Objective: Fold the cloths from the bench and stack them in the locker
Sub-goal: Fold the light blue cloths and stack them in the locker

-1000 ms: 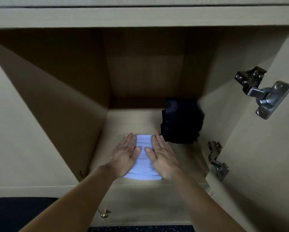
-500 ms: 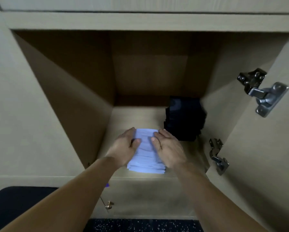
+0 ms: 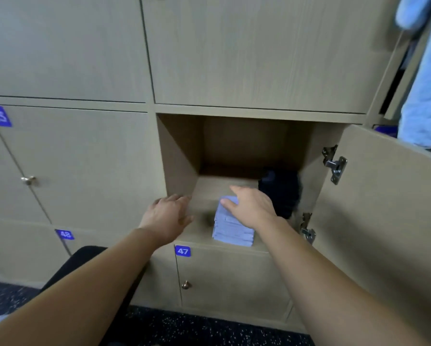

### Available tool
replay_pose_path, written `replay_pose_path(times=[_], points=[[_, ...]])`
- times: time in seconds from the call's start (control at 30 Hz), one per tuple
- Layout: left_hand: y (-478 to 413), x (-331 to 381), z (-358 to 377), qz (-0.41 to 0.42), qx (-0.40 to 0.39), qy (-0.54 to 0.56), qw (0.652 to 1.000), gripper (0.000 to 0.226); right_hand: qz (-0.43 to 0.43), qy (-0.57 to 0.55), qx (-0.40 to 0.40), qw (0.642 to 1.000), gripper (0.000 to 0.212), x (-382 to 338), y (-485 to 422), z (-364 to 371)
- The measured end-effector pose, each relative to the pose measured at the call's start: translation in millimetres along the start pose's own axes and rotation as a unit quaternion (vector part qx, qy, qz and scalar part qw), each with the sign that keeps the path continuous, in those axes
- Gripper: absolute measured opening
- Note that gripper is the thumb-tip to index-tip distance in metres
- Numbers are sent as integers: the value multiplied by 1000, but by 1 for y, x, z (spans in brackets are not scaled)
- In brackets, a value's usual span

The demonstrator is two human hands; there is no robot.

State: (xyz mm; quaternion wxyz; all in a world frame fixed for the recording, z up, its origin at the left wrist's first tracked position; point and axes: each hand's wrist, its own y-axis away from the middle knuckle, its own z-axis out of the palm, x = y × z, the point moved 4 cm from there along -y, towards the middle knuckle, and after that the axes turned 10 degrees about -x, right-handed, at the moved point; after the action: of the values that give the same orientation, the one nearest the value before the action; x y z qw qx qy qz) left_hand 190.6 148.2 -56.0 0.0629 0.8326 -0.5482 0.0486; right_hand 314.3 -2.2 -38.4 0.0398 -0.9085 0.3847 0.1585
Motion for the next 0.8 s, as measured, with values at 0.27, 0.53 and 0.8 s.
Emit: replay_pose_path(times=[0.27,0.53,0.8], points=[[110,-61,-2,-71,17,27,997,58,-57,-5,-34,998,59,-78,60,30],[220,-137,20,-166,21,64,984,55,-140,15,-72,987,54,-168,104,98],[322,-207,52,-251,41,98,962,51,-237,34,-73,968,36,-247,142,168]])
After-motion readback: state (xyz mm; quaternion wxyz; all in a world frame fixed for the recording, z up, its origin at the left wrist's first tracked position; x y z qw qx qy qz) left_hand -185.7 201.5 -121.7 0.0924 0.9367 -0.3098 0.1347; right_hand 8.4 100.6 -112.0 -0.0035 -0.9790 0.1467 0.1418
